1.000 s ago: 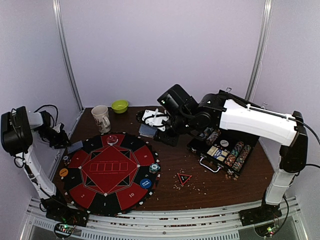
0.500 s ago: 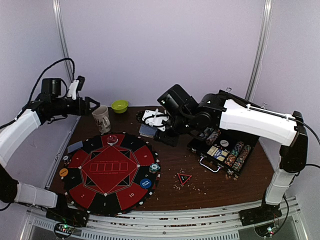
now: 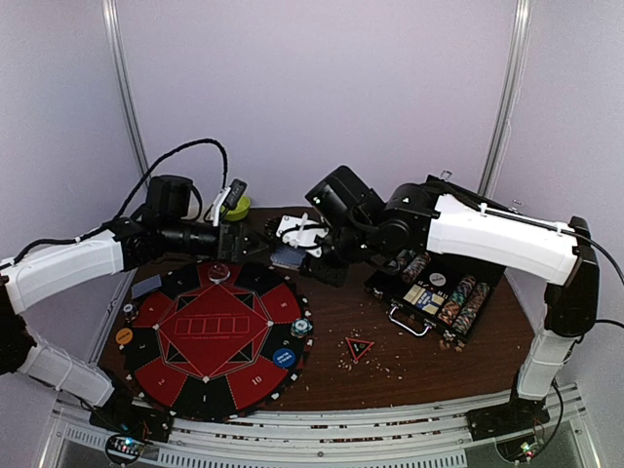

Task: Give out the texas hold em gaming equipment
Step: Pick up the poker card from the face-down deck piles.

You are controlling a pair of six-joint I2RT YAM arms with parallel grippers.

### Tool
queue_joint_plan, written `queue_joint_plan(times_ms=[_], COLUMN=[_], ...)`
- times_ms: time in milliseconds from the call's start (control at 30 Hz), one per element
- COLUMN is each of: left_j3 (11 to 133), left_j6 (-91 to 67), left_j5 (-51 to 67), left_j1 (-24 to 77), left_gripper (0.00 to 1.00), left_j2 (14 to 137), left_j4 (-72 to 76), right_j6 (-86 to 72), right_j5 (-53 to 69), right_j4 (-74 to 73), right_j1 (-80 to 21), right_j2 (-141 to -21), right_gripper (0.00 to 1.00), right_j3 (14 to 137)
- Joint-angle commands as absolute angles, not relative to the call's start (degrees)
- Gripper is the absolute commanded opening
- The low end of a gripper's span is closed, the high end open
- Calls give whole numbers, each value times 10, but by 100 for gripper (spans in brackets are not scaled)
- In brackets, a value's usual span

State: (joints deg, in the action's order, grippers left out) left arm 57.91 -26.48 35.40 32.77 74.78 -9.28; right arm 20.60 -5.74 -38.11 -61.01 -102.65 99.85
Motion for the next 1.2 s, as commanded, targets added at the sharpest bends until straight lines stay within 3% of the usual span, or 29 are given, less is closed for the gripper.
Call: queue_joint_plan(times_ms=[0, 100, 300, 467, 600, 900, 1100, 1167], left_j3=[611, 630, 667, 687, 711, 723, 720, 715], left_j6=[-258, -249, -232, -222, -199, -165, -162, -162], left_j5=[355, 344, 314, 306, 282, 231, 281, 288], left_j1=[350, 358, 371, 374, 374, 374, 374, 374], left_gripper=[98, 96, 83, 66, 63, 62, 78, 80], left_j2=[790, 811, 841, 851, 849, 830, 809, 796], left_j4=[-58, -64, -94, -122, -164, -226, -200, -187], right_j6=[200, 200, 200, 200, 200, 201, 201, 201], right_j5=[-59, -58, -53, -53, -53, -56, -56, -56], right_j4=[-385, -383, -382, -381, -382, -381, -382, -382], right_j1=[-613, -613, -613, -613, -613, -613, -613, -613], right_j2=[-1031, -1032, -1032, -1032, -1031, -1029, -1029, -1028], right_gripper=[38, 38, 38, 38, 38, 38, 38, 38], right_j3=[1014, 1013, 1012, 1010, 1011, 1009, 1012, 1011])
